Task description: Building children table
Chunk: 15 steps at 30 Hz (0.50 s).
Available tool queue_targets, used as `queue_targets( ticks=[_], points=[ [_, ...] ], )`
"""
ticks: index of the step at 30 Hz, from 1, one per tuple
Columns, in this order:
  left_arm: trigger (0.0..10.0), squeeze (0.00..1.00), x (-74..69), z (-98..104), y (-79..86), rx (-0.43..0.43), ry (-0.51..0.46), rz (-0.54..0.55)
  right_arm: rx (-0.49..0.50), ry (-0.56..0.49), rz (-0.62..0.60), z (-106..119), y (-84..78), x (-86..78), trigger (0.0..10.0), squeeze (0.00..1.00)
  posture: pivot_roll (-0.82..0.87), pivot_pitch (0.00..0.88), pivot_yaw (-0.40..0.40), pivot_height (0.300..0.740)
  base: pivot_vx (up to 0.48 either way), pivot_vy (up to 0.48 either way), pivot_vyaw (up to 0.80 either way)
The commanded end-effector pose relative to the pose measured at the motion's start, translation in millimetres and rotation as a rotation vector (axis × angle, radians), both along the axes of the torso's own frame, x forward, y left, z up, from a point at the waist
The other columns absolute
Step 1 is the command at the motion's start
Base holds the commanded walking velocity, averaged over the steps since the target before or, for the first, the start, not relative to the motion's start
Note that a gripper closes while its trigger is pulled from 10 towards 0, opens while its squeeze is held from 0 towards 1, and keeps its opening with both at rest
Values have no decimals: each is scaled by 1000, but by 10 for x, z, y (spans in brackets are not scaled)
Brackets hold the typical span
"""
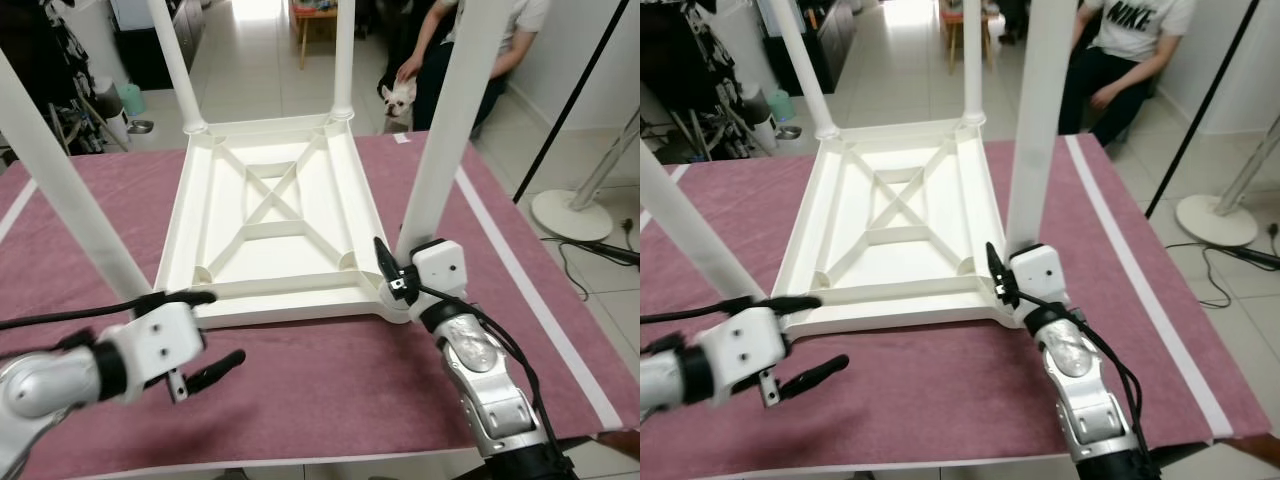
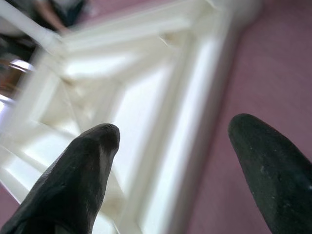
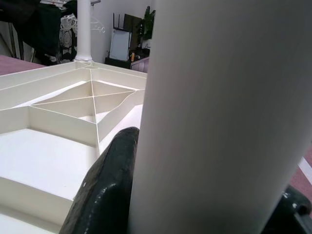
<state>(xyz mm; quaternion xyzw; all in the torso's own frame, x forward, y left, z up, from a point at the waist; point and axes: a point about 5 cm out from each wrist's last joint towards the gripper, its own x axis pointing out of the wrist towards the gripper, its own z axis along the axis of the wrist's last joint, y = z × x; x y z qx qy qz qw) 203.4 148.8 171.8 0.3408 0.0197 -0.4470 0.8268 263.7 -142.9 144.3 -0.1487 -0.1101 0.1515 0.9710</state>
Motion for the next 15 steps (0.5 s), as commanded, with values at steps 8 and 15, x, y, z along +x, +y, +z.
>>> queue_targets(
  ticks=[8, 15],
  points=[
    [10000, 0, 208, 7, -125, -65, -183, 158, -48, 189, 218, -226, 139, -181, 10000, 831, 23, 0, 54, 740, 0, 0, 0],
    [10000, 0, 289, 21, -206, -91, -211, 168, 147, 354, 309, -273, 100, -391, 10000, 0, 13, 0, 57, 740, 0, 0, 0]
  ],
)
